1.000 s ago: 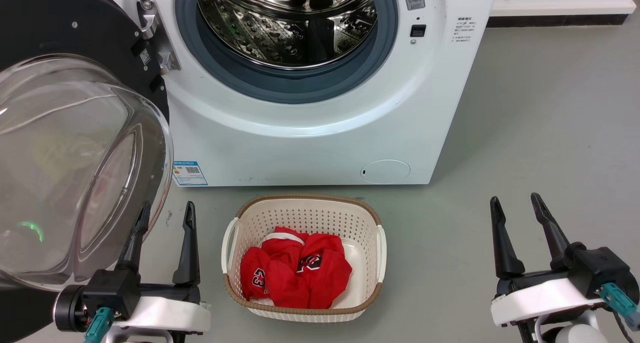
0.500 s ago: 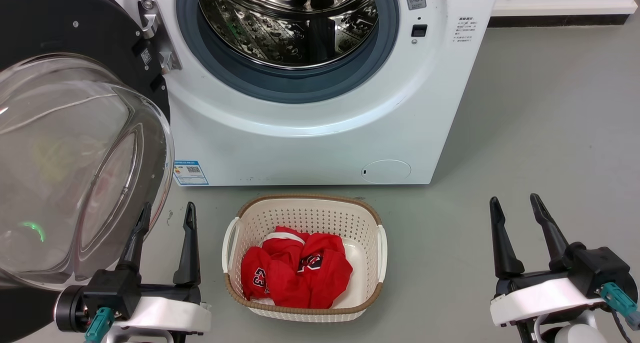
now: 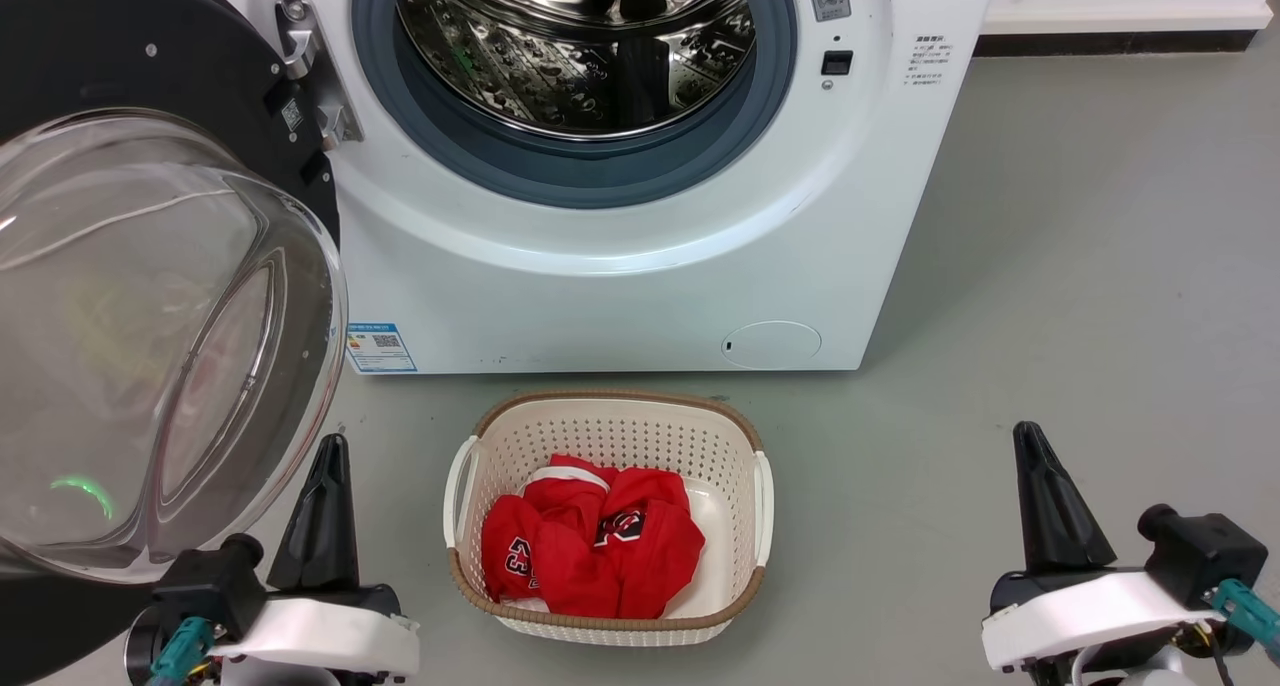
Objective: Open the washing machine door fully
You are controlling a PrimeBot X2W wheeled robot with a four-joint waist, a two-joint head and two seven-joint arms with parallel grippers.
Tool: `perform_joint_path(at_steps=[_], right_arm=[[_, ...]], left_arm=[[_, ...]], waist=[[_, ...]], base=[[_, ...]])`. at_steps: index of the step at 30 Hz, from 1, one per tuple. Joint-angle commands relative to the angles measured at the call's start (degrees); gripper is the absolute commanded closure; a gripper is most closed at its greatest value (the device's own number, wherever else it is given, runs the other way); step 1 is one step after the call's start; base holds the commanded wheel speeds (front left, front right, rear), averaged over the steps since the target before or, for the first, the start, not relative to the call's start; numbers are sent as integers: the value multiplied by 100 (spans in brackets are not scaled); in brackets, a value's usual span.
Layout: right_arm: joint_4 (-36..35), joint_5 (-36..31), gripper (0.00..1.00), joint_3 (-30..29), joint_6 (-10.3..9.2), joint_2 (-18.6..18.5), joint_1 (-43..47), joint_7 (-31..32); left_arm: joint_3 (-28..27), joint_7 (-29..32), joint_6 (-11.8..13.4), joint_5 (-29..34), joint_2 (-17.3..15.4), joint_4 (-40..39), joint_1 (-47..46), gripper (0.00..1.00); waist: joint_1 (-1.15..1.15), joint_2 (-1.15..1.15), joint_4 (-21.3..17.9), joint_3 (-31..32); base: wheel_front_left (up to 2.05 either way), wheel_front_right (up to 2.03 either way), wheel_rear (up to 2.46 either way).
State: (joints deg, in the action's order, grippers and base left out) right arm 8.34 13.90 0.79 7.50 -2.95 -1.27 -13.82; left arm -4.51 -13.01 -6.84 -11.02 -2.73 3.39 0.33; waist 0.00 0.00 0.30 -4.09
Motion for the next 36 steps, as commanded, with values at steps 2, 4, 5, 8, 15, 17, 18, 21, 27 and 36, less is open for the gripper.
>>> perform_joint_path(at_steps=[2,4,5,8,15,17,18,21,27,36], right_arm=[[-53,402,100,-7,0,-49,-110,65],[-30,638,100,-10,0,-64,-129,109],[-19,753,100,-12,0,-70,-137,131],[10,1087,100,-17,0,-88,-161,193],[65,1817,100,-35,0,-120,-202,336],[79,2013,100,-42,0,-128,-210,375],[87,2109,100,-45,0,-132,-215,395],[106,2389,100,-56,0,-141,-231,453],[144,2924,100,-80,0,-158,-258,568],[197,3658,100,-119,-1,-175,-294,730]], left_arm=[[-28,71,-6,-369,-11,-39,-146,100],[-26,120,-8,-599,-11,-17,-155,100],[-26,143,-9,-711,-11,-5,-159,100],[-26,215,-11,-1039,-12,31,-175,100],[-37,382,-18,-1758,-13,122,-221,100],[-41,431,-20,-1953,-13,149,-236,100],[-43,452,-20,-2049,-13,162,-243,100],[-50,522,-23,-2327,-14,201,-265,100],[-64,651,-28,-2857,-14,278,-303,100],[-84,836,-33,-3596,-16,387,-366,100]], waist=[[0,0,0,8],[0,0,-1,14],[0,0,-1,17],[0,0,-2,27],[0,0,-4,50],[0,0,-5,57],[0,0,-5,60],[0,0,-6,70],[0,0,-7,89],[0,0,-9,119]], base=[[0,0,0],[0,0,0],[0,0,0],[0,0,0],[0,0,0],[0,0,0],[0,0,0],[0,0,0],[0,0,0],[0,0,0]])
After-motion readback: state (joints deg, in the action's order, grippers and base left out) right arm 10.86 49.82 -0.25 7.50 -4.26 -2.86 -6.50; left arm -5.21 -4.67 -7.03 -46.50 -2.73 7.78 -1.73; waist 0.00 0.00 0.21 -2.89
